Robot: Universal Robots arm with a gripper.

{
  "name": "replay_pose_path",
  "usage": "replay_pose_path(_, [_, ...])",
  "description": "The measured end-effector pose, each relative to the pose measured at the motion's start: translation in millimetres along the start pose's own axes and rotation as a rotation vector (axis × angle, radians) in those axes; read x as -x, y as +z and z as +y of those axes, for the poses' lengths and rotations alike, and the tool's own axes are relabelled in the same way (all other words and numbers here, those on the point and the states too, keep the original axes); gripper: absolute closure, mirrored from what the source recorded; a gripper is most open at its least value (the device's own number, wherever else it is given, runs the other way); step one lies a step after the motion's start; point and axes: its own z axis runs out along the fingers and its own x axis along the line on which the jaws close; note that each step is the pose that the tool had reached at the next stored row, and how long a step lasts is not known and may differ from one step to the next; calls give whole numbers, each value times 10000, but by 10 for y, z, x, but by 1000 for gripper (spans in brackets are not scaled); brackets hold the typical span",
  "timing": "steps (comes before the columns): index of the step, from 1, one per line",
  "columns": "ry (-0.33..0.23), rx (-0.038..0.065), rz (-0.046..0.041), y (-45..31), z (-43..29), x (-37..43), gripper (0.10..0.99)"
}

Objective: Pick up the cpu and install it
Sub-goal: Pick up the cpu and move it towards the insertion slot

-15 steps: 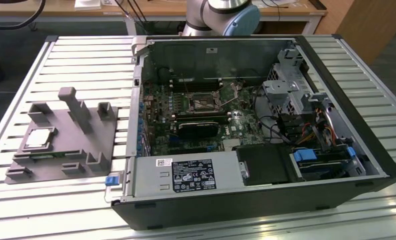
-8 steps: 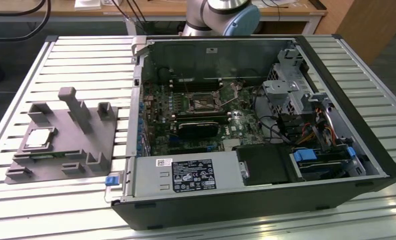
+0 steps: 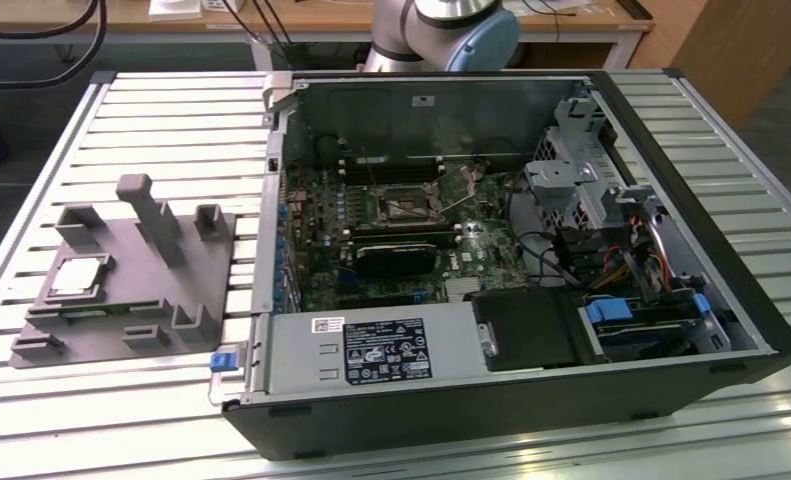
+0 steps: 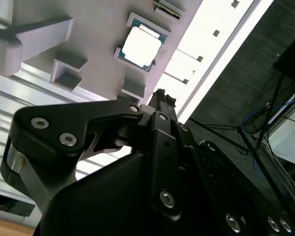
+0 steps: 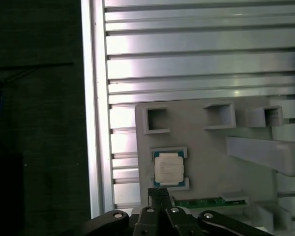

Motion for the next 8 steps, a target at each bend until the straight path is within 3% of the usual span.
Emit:
replay_pose_path(3, [1, 0, 1, 30, 3, 47, 980])
replay_pose_path(8, [2, 0, 1, 84, -8, 56, 980])
